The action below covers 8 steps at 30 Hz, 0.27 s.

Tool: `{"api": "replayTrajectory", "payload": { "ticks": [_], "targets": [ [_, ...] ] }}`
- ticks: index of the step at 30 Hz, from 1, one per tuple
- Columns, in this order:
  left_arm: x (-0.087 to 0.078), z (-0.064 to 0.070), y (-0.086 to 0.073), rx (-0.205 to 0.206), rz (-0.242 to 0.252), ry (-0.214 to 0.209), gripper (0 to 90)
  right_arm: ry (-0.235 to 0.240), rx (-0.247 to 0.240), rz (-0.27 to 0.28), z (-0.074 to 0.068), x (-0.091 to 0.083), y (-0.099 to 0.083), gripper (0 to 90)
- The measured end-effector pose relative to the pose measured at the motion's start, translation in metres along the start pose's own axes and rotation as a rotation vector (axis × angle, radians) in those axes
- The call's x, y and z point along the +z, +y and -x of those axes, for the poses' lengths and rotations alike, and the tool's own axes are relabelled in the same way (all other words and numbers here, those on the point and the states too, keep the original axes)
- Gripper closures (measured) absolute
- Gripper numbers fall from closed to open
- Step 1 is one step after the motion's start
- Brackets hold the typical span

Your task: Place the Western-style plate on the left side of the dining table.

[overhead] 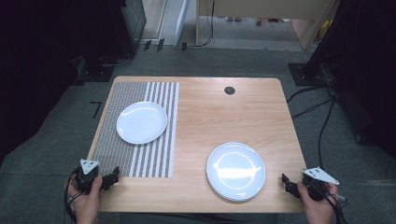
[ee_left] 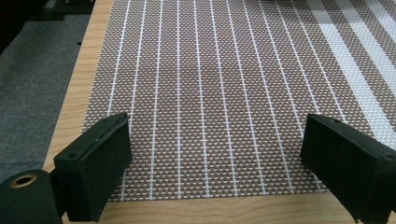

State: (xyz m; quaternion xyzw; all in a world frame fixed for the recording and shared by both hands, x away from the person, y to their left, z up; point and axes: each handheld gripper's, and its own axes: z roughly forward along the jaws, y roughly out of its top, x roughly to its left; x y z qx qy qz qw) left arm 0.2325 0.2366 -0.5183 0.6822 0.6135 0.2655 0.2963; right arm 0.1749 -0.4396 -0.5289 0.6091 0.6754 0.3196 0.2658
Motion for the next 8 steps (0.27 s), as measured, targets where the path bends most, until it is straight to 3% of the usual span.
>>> {"api": "replayTrajectory", "payload": {
  "ticks": [8],
  "targets": [
    [0.0000,-0.0001,0.0000,0.001,0.000,-0.001,8.8,-0.002,0.003,0.002,-0.0002,-0.0001,-0.0003,11.6]
  ]
}}
